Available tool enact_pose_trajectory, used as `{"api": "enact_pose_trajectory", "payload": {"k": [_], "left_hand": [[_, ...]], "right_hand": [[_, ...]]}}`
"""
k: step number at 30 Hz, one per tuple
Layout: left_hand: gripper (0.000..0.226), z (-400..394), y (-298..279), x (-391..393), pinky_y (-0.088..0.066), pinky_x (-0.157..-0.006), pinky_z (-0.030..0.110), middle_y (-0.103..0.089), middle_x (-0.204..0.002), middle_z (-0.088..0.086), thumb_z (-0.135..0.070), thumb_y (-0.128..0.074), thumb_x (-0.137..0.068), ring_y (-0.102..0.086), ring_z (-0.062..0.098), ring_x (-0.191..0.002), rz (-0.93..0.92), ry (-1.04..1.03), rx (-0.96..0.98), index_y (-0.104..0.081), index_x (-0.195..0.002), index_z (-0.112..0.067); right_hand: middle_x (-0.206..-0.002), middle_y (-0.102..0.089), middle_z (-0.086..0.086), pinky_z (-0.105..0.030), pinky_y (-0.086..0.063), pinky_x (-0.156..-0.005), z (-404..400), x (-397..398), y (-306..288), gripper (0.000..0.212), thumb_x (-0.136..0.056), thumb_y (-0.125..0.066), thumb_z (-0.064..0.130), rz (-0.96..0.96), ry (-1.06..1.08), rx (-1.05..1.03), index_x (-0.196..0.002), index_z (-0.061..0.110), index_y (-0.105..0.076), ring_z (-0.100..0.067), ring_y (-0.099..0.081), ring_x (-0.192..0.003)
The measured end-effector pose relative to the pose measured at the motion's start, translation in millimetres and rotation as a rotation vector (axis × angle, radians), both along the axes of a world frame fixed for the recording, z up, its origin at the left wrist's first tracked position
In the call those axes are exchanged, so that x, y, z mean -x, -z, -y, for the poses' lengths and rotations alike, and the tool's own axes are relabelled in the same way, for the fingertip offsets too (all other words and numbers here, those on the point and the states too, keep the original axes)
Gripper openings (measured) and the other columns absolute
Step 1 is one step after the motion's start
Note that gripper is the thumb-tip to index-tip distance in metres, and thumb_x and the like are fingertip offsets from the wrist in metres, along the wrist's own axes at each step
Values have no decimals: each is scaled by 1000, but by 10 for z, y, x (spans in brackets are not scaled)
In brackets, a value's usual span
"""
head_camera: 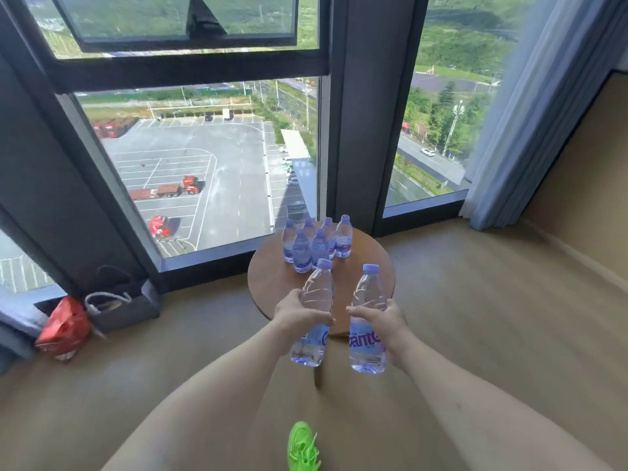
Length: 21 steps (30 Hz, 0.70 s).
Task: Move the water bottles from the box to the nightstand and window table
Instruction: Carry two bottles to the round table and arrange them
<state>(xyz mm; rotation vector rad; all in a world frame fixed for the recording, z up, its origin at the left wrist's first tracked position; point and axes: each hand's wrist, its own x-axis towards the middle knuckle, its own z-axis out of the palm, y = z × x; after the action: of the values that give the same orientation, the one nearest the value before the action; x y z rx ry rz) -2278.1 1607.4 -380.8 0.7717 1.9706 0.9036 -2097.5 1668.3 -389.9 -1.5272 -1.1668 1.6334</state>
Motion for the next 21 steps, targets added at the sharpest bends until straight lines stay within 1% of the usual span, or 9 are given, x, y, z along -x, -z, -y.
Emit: {"api": "enact_pose_trajectory", "payload": {"k": [1,5,8,11,12,15,16,19,21], "left_hand": [[78,-198,52,119,-56,-90,33,-64,-113,-4,-35,-96,-48,-62,18,-108,-18,28,17,-58,-116,-29],[59,-936,126,530,-53,-74,23,-67,-105,-8,-31,-96,-54,-63,9,-95,-9,87,82,-61,-101,-27],[62,-1370,158,780,-55,-81,26,-65,-100,-10,-26,-94,-56,-63,10,-97,-2,107,104,-58,-106,-26],[72,-1715,240,966,-49,-71,19,-67,-100,-19,-19,-93,-56,-59,-5,-88,30,126,81,-51,-114,-30],[74,-1803,272,1008,-49,-71,19,-66,-100,-19,-18,-93,-55,-59,-5,-88,36,120,90,-51,-115,-31],[77,-2062,395,1108,-54,-79,26,-64,-101,-15,-15,-92,-54,-64,10,-97,71,90,126,-49,-116,-33],[78,-2151,449,1134,-54,-77,27,-65,-101,-14,-14,-91,-53,-64,12,-98,84,79,137,-49,-116,-33],[78,-2390,606,1192,-52,-69,27,-69,-98,-10,-11,-88,-49,-64,11,-95,126,44,175,-50,-115,-30],[76,-2582,702,1240,-51,-67,27,-69,-99,-7,-10,-86,-46,-63,11,-94,138,19,207,-51,-111,-29]], "right_hand": [[-102,-74,-13,-53,-63,-78,-195,99,42,74,-45,-97,31,14,10,-2,-107,13,-60,-32,-76,-86],[-101,-71,-8,-54,-60,-86,-927,446,112,65,-53,-98,25,90,36,7,-103,15,-58,-28,-73,-89],[-100,-68,-7,-53,-59,-88,-1385,681,158,62,-57,-98,18,118,44,-3,-100,16,-54,-28,-72,-89],[-107,-66,-8,-51,-58,-90,-1710,863,259,68,-59,-97,9,117,51,28,-109,14,-52,-30,-70,-98],[-107,-64,-8,-46,-58,-88,-1789,899,296,68,-59,-96,7,131,50,35,-110,13,-52,-28,-69,-97],[-99,-61,1,-27,-49,-71,-2028,992,422,62,-59,-95,2,180,14,38,-100,20,-51,-16,-64,-88],[-96,-60,5,-23,-46,-68,-2120,1020,478,61,-59,-95,2,209,-1,34,-95,23,-51,-10,-62,-85],[-91,-60,10,-19,-41,-63,-2375,1085,618,58,-56,-96,3,301,-52,28,-88,25,-53,-3,-58,-79],[-90,-63,11,-17,-40,-61,-2624,1137,720,58,-55,-95,4,353,-114,17,-91,24,-55,0,-58,-78]]}}
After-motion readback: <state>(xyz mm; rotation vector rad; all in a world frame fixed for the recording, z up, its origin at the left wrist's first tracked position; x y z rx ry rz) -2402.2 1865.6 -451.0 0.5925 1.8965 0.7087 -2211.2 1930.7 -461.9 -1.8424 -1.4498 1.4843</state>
